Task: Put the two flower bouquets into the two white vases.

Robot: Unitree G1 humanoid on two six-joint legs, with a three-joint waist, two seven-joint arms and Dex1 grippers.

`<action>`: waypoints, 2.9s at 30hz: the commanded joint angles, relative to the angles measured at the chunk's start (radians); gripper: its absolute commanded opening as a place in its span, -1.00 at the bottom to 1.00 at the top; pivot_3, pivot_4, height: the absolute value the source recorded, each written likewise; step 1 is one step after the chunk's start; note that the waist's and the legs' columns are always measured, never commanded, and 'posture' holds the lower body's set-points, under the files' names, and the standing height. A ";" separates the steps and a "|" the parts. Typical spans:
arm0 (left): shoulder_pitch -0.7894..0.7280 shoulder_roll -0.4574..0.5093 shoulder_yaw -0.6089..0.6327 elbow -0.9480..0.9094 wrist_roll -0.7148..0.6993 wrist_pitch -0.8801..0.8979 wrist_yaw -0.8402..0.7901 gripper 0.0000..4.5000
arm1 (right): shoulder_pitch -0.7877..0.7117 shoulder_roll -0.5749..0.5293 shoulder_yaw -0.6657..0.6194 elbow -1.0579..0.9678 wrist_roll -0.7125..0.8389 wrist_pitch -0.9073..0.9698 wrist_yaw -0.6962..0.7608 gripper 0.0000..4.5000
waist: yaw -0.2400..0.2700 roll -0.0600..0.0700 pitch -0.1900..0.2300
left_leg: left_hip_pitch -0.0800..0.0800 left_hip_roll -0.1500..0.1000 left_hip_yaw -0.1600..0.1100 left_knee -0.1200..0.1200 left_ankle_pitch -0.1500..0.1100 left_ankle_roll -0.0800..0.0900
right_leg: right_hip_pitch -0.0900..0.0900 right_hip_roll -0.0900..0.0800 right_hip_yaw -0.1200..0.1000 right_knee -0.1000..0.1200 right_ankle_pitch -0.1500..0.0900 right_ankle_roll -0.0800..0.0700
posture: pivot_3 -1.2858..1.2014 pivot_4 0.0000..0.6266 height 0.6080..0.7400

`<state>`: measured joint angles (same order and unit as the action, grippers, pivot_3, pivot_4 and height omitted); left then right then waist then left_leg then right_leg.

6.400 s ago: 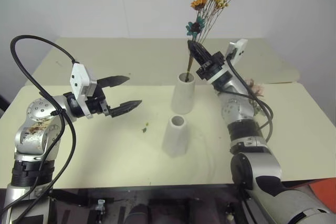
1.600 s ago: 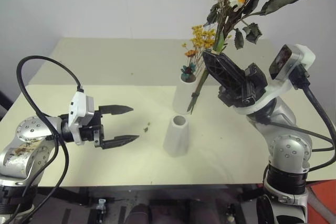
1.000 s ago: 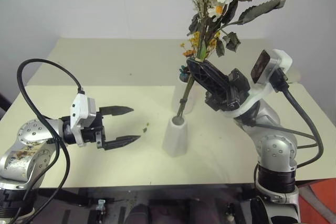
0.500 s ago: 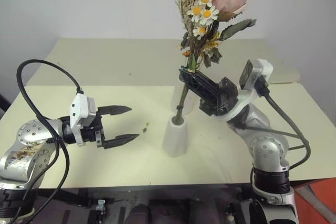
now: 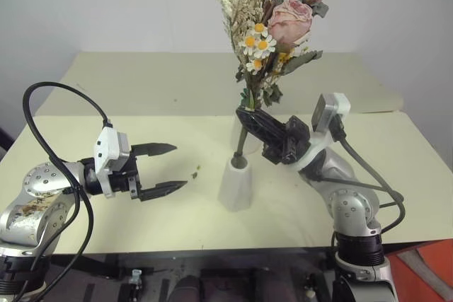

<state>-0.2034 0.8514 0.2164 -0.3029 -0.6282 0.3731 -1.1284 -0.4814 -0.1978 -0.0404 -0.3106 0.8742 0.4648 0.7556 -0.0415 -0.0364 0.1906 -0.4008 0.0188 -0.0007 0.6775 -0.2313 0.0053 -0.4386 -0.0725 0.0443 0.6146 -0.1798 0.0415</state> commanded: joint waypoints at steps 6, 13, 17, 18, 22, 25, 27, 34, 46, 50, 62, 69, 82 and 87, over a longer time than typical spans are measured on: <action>-0.024 0.014 0.027 -0.008 -0.001 -0.018 -0.005 1.00 | 0.024 0.022 0.016 0.003 -0.037 -0.057 0.032 -0.90 | 0.000 0.000 0.000 | 0.000 0.000 0.000 0.000 0.000 0.000 | 0.000 0.000 0.000 0.000 0.000 0.000 | 0.03 -0.52 1.00; -0.027 0.017 0.028 -0.011 -0.003 -0.014 -0.006 1.00 | 0.062 0.030 0.028 0.015 -0.058 -0.084 0.062 -0.90 | 0.000 0.000 0.000 | 0.000 0.000 0.000 0.000 0.000 0.000 | 0.000 0.000 0.000 0.000 0.000 0.000 | 0.03 -0.52 1.00; -0.033 0.018 0.025 -0.009 -0.002 -0.014 -0.005 1.00 | 0.074 0.037 0.030 0.019 -0.057 -0.100 0.082 -0.90 | 0.000 0.000 0.000 | 0.000 0.000 0.000 0.000 0.000 0.000 | 0.000 0.000 0.000 0.000 0.000 0.000 | 0.03 -0.52 1.00; -0.035 0.018 0.025 -0.008 -0.002 -0.015 -0.005 1.00 | 0.076 0.041 0.030 0.020 -0.058 -0.105 0.085 -0.90 | 0.000 0.000 0.000 | 0.000 0.000 0.000 0.000 0.000 0.000 | 0.000 0.000 0.000 0.000 0.000 0.000 | 0.03 -0.52 1.00; -0.041 0.015 0.023 -0.001 -0.001 -0.017 -0.007 1.00 | 0.080 0.054 0.035 0.034 -0.097 -0.140 0.075 -0.90 | 0.000 0.000 0.000 | 0.000 0.000 0.000 0.000 0.000 0.000 | 0.000 0.000 0.000 0.000 0.000 0.000 | 0.03 -0.52 1.00; -0.043 0.013 0.020 -0.001 0.000 -0.017 -0.007 1.00 | 0.082 0.054 0.032 0.042 -0.106 -0.151 0.076 -0.90 | 0.000 0.000 0.000 | 0.000 0.000 0.000 0.000 0.000 0.000 | 0.000 0.000 0.000 0.000 0.000 0.000 | 0.03 -0.52 1.00; -0.044 0.011 0.019 -0.001 0.000 -0.018 -0.006 1.00 | 0.079 0.053 0.026 0.047 -0.103 -0.151 0.073 -0.90 | 0.000 0.000 0.000 | 0.000 0.000 0.000 0.000 0.000 0.000 | 0.000 0.000 0.000 0.000 0.000 0.000 | 0.03 -0.52 1.00; -0.045 0.008 0.016 -0.002 0.001 -0.020 -0.005 1.00 | 0.061 0.043 0.003 0.050 -0.084 -0.141 0.065 -0.90 | 0.000 0.000 0.000 | 0.000 0.000 0.000 0.000 0.000 0.000 | 0.000 0.000 0.000 0.000 0.000 0.000 | 0.03 -0.52 1.00; -0.050 0.003 0.011 0.004 0.006 -0.025 -0.003 1.00 | 0.094 -0.003 0.011 0.001 0.002 -0.099 0.143 -0.09 | 0.001 0.000 0.000 | 0.000 0.000 0.000 0.000 0.000 0.000 | 0.000 0.000 0.000 0.000 0.000 0.000 | 0.03 -0.52 1.00; -0.051 0.002 0.009 0.003 0.009 -0.027 -0.003 1.00 | 0.110 -0.022 0.015 -0.004 0.013 -0.093 0.174 0.52 | 0.001 0.000 0.000 | 0.000 0.000 0.000 0.000 0.000 0.000 | 0.000 0.000 0.000 0.000 -0.001 0.001 | 0.03 -0.52 1.00; -0.057 -0.003 0.007 0.008 0.014 -0.031 -0.007 1.00 | 0.139 -0.170 0.036 -0.031 -0.011 -0.081 0.330 0.99 | 0.003 0.000 0.000 | 0.000 0.000 0.000 0.000 0.000 0.000 | 0.001 0.000 0.000 0.000 -0.001 0.001 | 0.03 -0.52 1.00; -0.074 -0.008 -0.002 0.023 0.021 -0.029 -0.016 1.00 | 0.100 -0.268 0.034 -0.003 -0.152 -0.120 0.327 0.99 | 0.003 0.000 0.000 | 0.000 0.000 0.000 0.000 0.000 0.000 | 0.001 0.000 0.000 0.000 -0.002 0.003 | 0.03 -0.52 1.00; -0.047 -0.002 0.015 0.001 0.031 -0.023 -0.015 1.00 | 0.081 -0.492 0.008 0.061 -0.351 -0.223 0.419 0.99 | 0.011 0.000 0.000 | 0.000 0.000 0.000 0.000 0.000 0.000 | 0.001 0.000 0.000 -0.001 -0.002 0.003 | 0.03 -0.52 1.00; -0.046 -0.004 0.025 0.000 0.022 -0.024 -0.016 1.00 | 0.090 -0.506 -0.039 0.100 -0.316 -0.258 0.447 0.99 | 0.017 -0.001 0.000 | 0.000 0.000 0.001 0.000 0.000 0.000 | 0.001 0.000 0.000 -0.001 -0.002 0.003 | 0.03 -0.52 1.00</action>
<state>-0.2430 0.8381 0.2132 -0.2721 -0.5927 0.3655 -1.1469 -0.3809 -0.7071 -0.0219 -0.1978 0.5140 0.2304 1.1968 -0.0246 -0.0370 0.1903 -0.4007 0.0183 0.0000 0.6777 -0.2313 0.0053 -0.4379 -0.0729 0.0444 0.6139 -0.1820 0.0448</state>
